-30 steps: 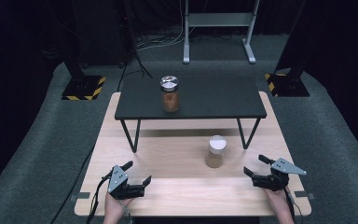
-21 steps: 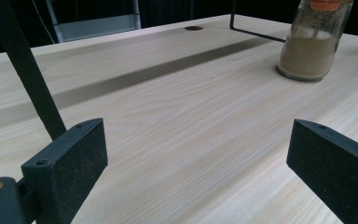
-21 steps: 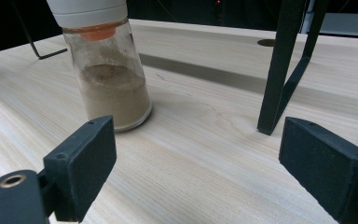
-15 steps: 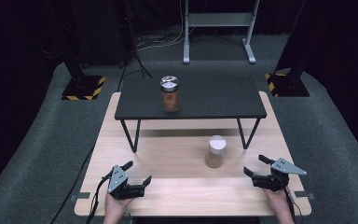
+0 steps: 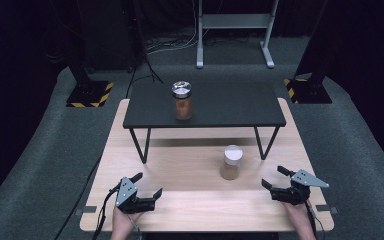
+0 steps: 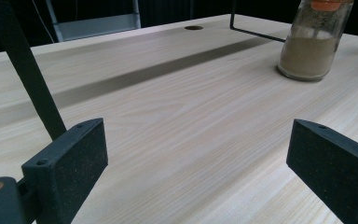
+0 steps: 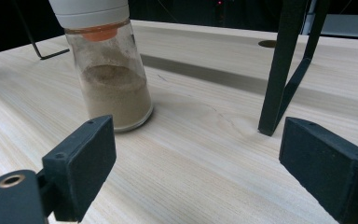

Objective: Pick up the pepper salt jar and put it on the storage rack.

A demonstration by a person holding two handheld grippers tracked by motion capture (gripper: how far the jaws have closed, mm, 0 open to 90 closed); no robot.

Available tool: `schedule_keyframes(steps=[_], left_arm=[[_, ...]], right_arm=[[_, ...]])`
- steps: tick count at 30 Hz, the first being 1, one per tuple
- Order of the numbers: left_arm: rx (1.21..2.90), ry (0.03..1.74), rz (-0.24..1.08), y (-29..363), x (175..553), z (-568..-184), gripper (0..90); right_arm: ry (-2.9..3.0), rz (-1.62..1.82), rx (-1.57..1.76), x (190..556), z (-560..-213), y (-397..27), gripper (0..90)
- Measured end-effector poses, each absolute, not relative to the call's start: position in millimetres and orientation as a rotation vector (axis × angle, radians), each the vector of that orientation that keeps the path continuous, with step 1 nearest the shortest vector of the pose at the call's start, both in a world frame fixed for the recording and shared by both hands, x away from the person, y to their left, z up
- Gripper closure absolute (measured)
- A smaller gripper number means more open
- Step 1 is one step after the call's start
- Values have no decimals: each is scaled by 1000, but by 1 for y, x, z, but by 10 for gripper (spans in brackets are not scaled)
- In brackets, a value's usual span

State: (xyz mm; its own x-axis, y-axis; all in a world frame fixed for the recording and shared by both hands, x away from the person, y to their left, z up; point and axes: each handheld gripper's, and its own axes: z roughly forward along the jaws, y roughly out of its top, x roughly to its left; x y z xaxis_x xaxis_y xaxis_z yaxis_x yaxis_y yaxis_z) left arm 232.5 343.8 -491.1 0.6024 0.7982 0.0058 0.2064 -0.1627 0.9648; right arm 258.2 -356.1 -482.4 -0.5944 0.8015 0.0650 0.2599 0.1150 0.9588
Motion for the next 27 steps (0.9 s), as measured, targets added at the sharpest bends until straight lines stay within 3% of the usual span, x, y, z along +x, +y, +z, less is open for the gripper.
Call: schedule_keyframes(steps=[14, 27], left_arm=[[1699, 844, 651, 342, 232, -490, 47], [1697, 844, 647, 343, 233, -490, 47]], right_arm=[[1957, 1517, 948, 264, -470, -344, 96], [2098, 1542, 791, 304, -434, -304, 97]])
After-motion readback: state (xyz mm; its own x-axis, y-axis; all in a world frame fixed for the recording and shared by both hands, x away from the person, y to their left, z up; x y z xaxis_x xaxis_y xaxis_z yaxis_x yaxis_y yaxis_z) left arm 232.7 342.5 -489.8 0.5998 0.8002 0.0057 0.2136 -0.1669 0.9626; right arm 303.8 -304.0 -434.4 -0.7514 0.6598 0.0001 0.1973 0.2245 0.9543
